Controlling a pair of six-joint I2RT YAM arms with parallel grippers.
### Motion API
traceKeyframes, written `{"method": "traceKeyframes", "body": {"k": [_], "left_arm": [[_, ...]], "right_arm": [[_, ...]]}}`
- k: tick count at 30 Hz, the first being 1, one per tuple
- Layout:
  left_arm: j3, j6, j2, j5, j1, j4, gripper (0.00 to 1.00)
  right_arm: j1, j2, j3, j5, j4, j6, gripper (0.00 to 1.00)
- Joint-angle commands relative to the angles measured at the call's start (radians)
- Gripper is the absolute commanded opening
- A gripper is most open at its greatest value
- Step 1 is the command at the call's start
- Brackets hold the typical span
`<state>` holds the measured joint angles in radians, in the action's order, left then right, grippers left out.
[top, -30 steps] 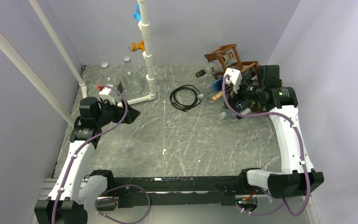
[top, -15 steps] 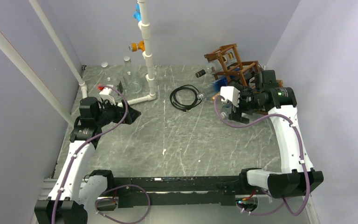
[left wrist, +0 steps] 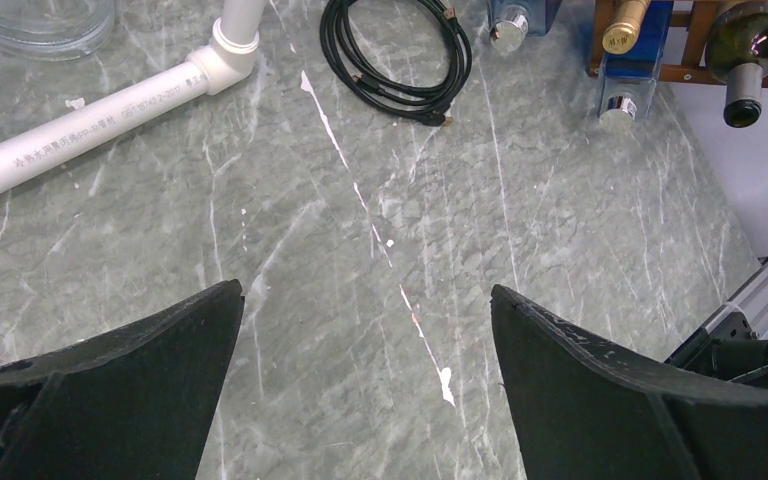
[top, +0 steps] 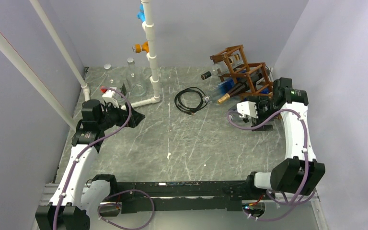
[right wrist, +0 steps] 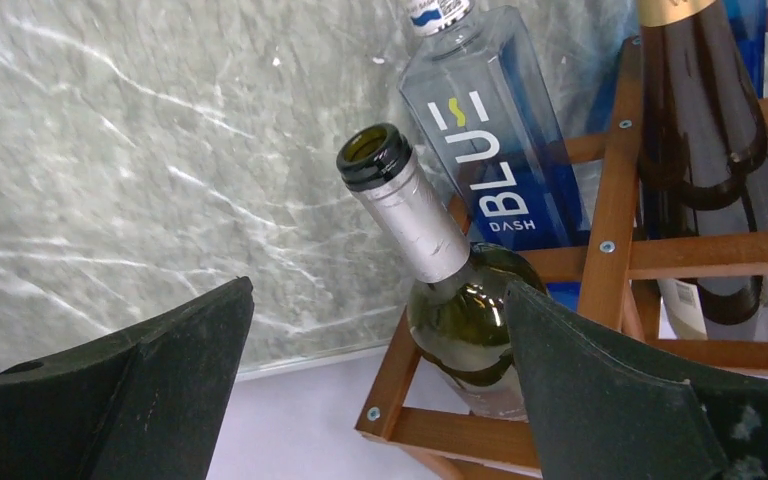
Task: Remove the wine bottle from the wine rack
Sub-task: Pick up the wine bottle from the wine rack.
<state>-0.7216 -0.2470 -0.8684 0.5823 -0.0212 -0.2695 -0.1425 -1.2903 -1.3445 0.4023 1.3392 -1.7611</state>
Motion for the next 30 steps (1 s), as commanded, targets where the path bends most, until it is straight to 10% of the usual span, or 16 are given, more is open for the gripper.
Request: {"method": "traceKeyframes", "body": {"k": [1, 30], "left_arm": [[-0.004, 0.022, 0.008, 0.028, -0.001, 0.009, 0.99], [-0.006, 0.022, -0.013, 0.023, 0.006, 0.0, 0.99]], "right_arm": [[-0.04, -0.043, 0.016, 0.017, 0.0, -0.25, 0.99], [-0.052, -0.205, 0.136, -0.025, -0.275, -0.447, 0.63]]}}
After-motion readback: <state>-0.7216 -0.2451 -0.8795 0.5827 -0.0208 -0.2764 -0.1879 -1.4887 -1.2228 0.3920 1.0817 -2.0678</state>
